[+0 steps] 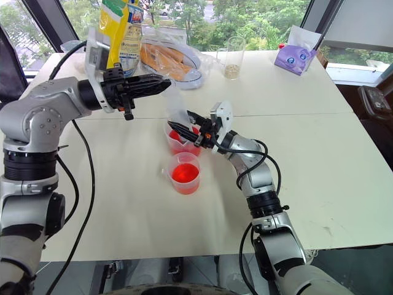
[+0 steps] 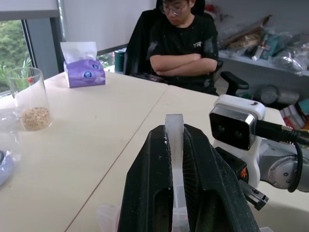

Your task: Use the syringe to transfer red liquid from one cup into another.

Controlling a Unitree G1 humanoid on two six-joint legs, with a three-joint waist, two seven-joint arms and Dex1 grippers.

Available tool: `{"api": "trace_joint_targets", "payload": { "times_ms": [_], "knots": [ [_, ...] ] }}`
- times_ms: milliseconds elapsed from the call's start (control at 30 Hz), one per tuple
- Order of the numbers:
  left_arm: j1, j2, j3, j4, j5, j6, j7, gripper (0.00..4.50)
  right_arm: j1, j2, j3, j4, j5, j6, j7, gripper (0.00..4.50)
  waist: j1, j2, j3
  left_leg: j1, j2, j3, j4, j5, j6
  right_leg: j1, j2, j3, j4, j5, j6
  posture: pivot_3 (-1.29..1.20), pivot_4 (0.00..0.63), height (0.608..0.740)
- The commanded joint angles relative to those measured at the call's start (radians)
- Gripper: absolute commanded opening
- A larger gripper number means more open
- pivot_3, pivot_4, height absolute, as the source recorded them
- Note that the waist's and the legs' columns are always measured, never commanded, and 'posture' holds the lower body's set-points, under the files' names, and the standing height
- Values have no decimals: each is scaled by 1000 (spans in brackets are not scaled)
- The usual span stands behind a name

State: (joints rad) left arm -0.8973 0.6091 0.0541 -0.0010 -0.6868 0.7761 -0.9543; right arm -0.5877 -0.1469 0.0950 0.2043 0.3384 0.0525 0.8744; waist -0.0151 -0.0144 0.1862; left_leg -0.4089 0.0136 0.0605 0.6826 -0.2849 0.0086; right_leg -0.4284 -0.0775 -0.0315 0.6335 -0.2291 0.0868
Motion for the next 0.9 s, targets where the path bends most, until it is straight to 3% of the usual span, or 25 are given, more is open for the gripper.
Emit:
{"api": "trace_joint_targets", "payload": {
  "times_ms": [33,167,333,467,500,900],
  "knots": [
    [-50,15,82,-18,-2,-52,33,14,0,-4,22,-12,-4,5,24,1415,0,0,0,0,0,0,0,0,0,0,0,0,0,0,0,0,150,740],
    [-31,12,76,-30,-2,-46,36,14,-11,0,16,-20,1,7,17,1415,0,0,0,0,0,0,0,0,0,0,0,0,0,0,0,0,150,740],
    [-3,11,71,-52,-16,-18,37,2117,-29,1,6,-27,8,11,13,1415,-1,0,0,0,0,0,0,0,0,0,0,0,0,0,0,0,150,740],
    [42,25,67,-84,-19,-11,15,4233,-50,4,-4,-41,19,20,6,1415,-1,0,0,0,0,0,0,0,0,0,0,0,0,0,0,0,150,740],
    [52,29,71,-88,-22,-11,10,4471,-55,6,-6,-44,22,23,4,1415,-2,0,0,0,0,0,0,0,0,0,0,0,0,0,0,0,150,740],
    [188,158,187,-141,-97,30,-24,4471,-141,11,-58,-125,103,108,-41,1415,-2,0,0,0,1,-1,0,0,0,0,0,0,1,0,0,0,150,740]
  ]
}}
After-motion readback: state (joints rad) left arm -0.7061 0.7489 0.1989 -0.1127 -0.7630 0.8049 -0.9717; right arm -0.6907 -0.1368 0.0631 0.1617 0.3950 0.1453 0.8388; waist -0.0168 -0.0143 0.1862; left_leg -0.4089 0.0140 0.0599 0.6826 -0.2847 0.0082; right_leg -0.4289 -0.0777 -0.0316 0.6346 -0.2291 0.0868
